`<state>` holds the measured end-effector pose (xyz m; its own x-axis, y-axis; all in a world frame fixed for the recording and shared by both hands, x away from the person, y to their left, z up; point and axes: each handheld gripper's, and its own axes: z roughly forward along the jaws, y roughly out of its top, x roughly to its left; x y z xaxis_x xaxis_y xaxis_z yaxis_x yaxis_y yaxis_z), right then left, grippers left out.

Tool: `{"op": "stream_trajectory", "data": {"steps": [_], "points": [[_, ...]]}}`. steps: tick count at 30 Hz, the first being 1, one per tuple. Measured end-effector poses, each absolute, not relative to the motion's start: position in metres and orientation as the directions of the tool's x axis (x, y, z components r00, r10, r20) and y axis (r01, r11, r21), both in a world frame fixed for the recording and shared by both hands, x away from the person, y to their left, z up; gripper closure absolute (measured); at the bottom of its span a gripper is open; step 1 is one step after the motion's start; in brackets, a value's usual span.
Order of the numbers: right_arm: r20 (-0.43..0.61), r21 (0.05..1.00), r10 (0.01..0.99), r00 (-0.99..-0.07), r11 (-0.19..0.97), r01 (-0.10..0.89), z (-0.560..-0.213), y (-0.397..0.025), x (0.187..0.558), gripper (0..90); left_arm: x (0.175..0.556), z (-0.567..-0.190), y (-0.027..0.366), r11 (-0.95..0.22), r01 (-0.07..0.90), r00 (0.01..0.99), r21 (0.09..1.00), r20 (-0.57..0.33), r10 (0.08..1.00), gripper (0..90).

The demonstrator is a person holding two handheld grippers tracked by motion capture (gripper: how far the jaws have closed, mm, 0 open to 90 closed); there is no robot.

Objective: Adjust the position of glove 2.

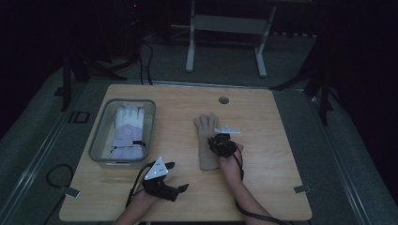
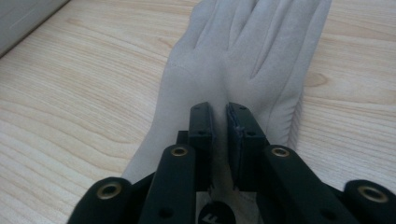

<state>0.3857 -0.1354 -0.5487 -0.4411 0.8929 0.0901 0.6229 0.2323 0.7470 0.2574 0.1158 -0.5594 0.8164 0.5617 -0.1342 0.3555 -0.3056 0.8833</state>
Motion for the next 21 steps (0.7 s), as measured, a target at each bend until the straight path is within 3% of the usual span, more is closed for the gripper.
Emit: {"op": "stream_trajectory", "data": {"steps": [2, 4, 7, 10, 12, 14, 21], "points": [[0.09, 0.747, 0.89, -0.446, 0.236, 0.621, -0.549, -0.136, 0.386, 77.5, 0.258, -0.56, 0.115, -0.309, 0.353, 0.816, 0.883, -0.129, 0.564, 3.3], [0.107, 0.743, 0.886, -0.452, 0.231, 0.628, -0.548, -0.137, 0.387, 69.7, 0.258, -0.56, 0.115, -0.312, 0.359, 0.813, 0.88, -0.131, 0.567, 3.8], [0.128, 0.748, 0.873, -0.47, 0.226, 0.624, -0.542, -0.14, 0.386, 50.7, 0.259, -0.56, 0.116, -0.305, 0.37, 0.804, 0.877, -0.139, 0.578, 3.8], [0.092, 0.756, 0.865, -0.493, 0.262, 0.6, -0.537, -0.143, 0.385, 37.1, 0.26, -0.559, 0.117, -0.302, 0.379, 0.792, 0.875, -0.138, 0.595, 3.8], [0.097, 0.754, 0.837, -0.539, 0.291, 0.589, -0.533, -0.147, 0.384, 22.4, 0.26, -0.559, 0.116, -0.303, 0.384, 0.78, 0.872, -0.13, 0.612, 3.8], [0.099, 0.749, 0.805, -0.585, 0.327, 0.577, -0.53, -0.151, 0.384, 14.0, 0.261, -0.558, 0.116, -0.292, 0.384, 0.773, 0.876, -0.131, 0.621, 3.8], [0.101, 0.759, 0.714, -0.693, 0.395, 0.518, -0.522, -0.171, 0.375, 15.1, 0.258, -0.555, 0.112, -0.298, 0.39, 0.722, 0.871, -0.089, 0.686, 3.8]]}}
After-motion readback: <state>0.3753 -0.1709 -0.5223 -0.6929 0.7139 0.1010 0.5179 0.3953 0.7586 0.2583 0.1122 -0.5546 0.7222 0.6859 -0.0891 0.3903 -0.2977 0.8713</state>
